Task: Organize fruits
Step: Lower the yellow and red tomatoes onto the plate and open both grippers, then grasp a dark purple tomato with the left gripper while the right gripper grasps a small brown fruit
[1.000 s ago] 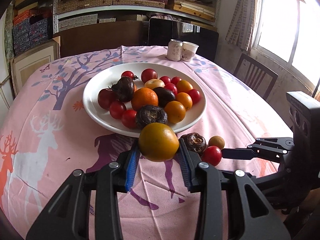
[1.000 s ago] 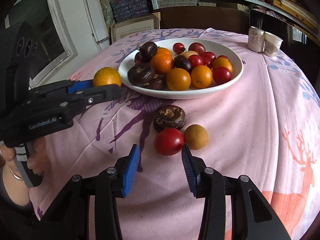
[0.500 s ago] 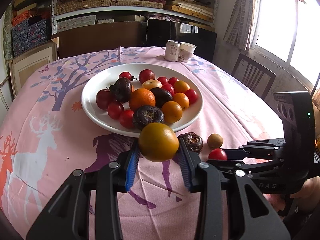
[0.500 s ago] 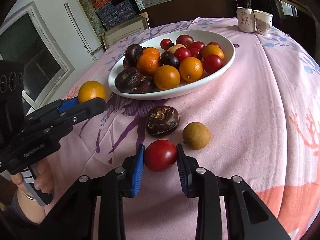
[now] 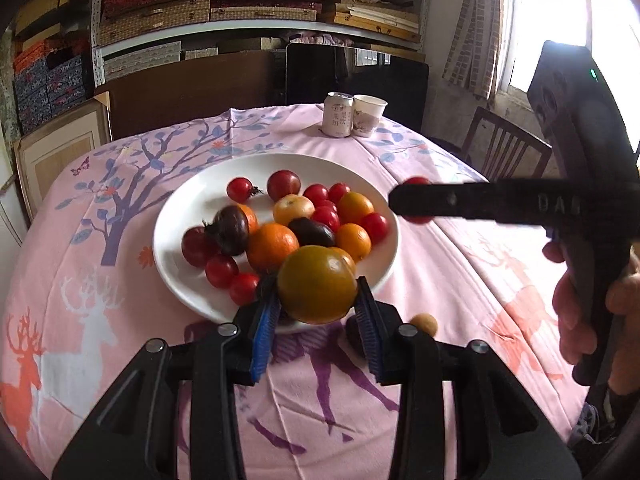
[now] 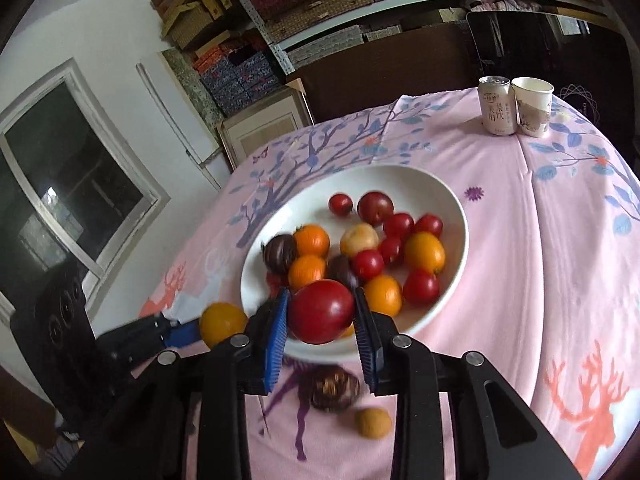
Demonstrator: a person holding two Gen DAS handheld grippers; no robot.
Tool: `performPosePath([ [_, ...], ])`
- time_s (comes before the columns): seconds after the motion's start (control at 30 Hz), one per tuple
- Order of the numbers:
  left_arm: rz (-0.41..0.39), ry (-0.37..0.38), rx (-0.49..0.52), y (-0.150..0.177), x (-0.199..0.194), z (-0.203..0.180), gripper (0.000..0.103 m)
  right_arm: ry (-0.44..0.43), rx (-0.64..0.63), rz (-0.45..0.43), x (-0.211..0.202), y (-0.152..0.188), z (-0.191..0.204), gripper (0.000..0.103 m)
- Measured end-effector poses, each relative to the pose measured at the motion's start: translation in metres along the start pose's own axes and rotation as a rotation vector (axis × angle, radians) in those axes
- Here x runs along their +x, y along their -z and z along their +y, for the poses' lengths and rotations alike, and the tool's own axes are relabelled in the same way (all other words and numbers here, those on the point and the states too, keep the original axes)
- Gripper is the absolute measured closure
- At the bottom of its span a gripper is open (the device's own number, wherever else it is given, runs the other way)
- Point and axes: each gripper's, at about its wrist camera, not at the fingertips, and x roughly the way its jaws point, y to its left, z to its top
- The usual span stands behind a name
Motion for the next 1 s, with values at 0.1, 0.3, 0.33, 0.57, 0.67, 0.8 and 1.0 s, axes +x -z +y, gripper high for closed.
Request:
performPosePath([
  [0.1,0.027,-0.034,-0.014,-0.027,0.026,0.011,0.066,0.019,0.055,0.026,0.032,-0.038,-0.007,0.071],
  [0.3,0.048,-0.111,-0.009,-0.056,0.061,0.016,0.045,-0.023,0.171,0.065,0.070,-0.064,-0.022,0.058],
  [0.33,0.041,-0.132,-0.016,-0.055,0.060,0.017,0.034,-0.018,0.187,0.047,0.067,-0.062,-0.023,0.053],
  [0.57,-0.014,-0.104,0.042,-0.019,0.018,0.002,0.033,-0.040,0.155,-0.008,0.021,-0.026,-0.031,0.044],
  [0.67,-0.006,-0.100,0.110,0.014,0.004,-0.017,0.028,0.026,0.086,-0.002,0.001,0.004,-0.031,0.041],
  [0.8,0.067,-0.110,0.139,0.045,0.015,-0.032,0.028,0.100,-0.015,0.038,-0.010,0.049,-0.028,0.041],
  [1.0,0.099,-0.105,0.092,0.062,0.024,-0.028,0.028,0.200,-0.183,0.156,0.008,0.094,-0.005,0.041],
])
